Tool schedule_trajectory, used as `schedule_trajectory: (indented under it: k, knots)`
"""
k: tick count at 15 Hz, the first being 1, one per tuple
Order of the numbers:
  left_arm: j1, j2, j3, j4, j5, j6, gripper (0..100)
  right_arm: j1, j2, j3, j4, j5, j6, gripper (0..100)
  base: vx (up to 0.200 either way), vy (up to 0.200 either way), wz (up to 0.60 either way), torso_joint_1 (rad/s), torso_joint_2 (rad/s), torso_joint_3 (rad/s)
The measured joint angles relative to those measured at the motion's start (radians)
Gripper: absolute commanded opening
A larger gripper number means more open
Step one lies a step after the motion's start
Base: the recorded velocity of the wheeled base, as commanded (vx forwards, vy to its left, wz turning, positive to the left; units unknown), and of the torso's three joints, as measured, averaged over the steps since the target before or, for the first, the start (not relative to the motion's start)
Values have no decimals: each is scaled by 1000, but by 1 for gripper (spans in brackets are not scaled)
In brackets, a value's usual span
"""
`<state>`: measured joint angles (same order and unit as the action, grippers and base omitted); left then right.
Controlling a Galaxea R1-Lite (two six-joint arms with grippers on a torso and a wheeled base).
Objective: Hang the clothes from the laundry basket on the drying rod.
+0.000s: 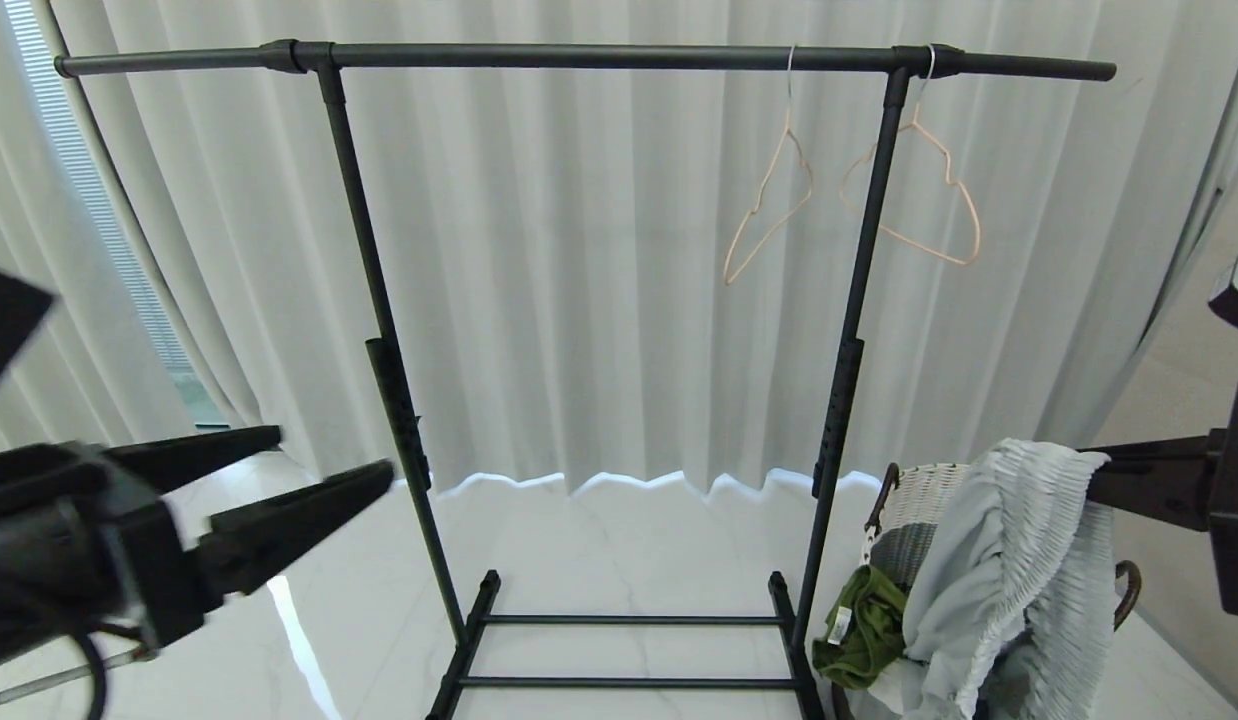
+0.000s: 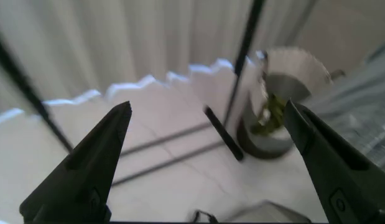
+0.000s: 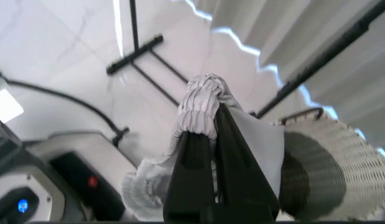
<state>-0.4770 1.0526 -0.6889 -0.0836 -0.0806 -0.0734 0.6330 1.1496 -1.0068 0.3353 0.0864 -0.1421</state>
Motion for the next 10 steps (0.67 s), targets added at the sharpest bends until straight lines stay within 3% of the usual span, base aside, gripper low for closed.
schedule_trajectory:
  k: [4,6,8,10]
  knots:
    - [-296,346,-107,-45,-7,-102,100,0,16,-1,-80,35,55,0,0,0,0,0,0,0]
    - [-445,495,-133,-148,-7,-193,100,0,19,-1,-106,38,77,0,0,0,0,0,0,0]
    - [-532,632,-151,-264,-8,-234,100,0,18,-1,-107,38,80,0,0,0,0,0,0,0]
    - [-577,742,-175,-308,-11,-250,100,0,17,-1,-108,38,81,0,0,0,0,0,0,0]
